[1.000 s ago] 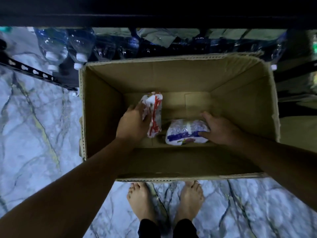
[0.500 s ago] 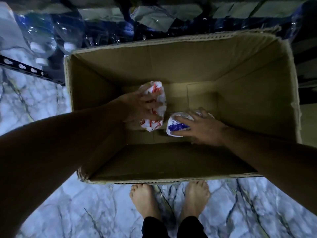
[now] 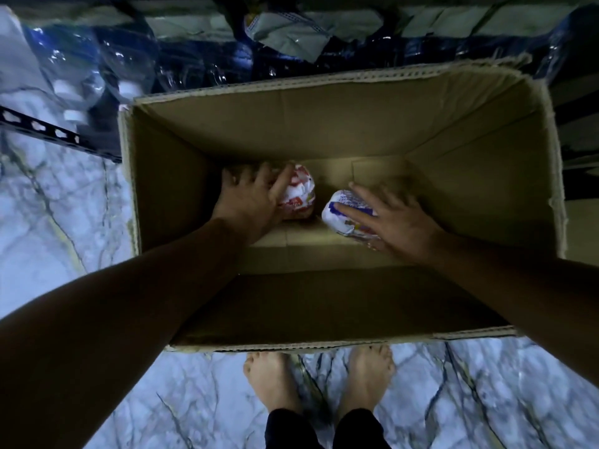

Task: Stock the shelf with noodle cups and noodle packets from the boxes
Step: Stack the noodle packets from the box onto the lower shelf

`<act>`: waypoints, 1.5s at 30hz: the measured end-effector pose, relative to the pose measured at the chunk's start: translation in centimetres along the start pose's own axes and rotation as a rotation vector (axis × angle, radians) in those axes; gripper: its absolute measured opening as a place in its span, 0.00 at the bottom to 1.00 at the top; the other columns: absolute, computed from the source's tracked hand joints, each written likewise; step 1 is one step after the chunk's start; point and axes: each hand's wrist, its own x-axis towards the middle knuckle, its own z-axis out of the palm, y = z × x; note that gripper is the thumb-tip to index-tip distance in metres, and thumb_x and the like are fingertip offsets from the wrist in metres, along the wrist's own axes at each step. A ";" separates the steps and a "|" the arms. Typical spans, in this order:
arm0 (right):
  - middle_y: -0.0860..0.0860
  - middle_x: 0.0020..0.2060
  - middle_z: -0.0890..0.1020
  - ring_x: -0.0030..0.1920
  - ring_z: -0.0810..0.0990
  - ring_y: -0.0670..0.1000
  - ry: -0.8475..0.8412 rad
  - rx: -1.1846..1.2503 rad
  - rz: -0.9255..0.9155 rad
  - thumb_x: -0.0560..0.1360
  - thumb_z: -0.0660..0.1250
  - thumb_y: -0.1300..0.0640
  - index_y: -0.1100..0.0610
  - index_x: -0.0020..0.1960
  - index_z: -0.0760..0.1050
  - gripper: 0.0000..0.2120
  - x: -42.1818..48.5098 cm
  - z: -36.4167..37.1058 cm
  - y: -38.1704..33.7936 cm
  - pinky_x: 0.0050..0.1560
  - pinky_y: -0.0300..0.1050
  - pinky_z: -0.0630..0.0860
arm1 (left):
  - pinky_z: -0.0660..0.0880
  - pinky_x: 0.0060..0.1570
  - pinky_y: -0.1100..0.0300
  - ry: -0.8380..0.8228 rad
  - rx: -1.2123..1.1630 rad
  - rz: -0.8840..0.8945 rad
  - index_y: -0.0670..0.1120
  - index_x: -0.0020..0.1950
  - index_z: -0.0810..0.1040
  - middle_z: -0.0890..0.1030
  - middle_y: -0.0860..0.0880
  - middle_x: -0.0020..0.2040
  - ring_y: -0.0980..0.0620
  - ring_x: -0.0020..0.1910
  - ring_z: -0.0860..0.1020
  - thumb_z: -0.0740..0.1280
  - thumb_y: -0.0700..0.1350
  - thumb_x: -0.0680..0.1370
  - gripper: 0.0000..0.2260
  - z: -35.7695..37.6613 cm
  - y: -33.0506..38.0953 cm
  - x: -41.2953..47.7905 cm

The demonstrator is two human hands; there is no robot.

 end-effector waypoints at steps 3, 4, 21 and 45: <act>0.50 0.81 0.33 0.79 0.50 0.70 0.026 -0.012 -0.045 0.80 0.66 0.47 0.35 0.79 0.32 0.46 0.2 0.8 -0.8 0.62 0.72 0.71 | 0.63 0.67 0.27 0.163 -0.007 0.202 0.56 0.83 0.46 0.60 0.41 0.81 0.35 0.76 0.63 0.56 0.64 0.81 0.35 1.9 -0.2 -0.9; 0.51 0.82 0.35 0.79 0.51 0.70 0.053 -0.038 -0.078 0.80 0.67 0.49 0.36 0.80 0.33 0.46 0.2 1.1 -1.1 0.60 0.72 0.73 | 0.63 0.66 0.25 0.171 0.012 0.267 0.58 0.83 0.44 0.59 0.42 0.82 0.34 0.76 0.63 0.59 0.64 0.81 0.36 2.7 0.1 -1.3; 0.61 0.80 0.56 0.67 0.70 0.70 0.087 -0.115 0.023 0.73 0.66 0.32 0.34 0.81 0.45 0.44 3.1 3.5 -0.7 0.44 0.59 0.80 | 0.64 0.61 0.19 0.125 -0.002 0.244 0.70 0.79 0.39 0.54 0.43 0.83 0.24 0.74 0.60 0.71 0.71 0.69 0.50 5.7 0.1 1.7; 0.51 0.63 0.75 0.52 0.81 0.60 0.176 0.183 0.127 0.65 0.69 0.36 0.33 0.78 0.54 0.45 -6.2 -8.8 -2.8 0.43 0.51 0.80 | 0.78 0.46 0.50 0.138 -0.398 -0.030 0.66 0.78 0.57 0.73 0.48 0.67 0.40 0.57 0.79 0.74 0.66 0.70 0.42 -6.0 0.9 -7.8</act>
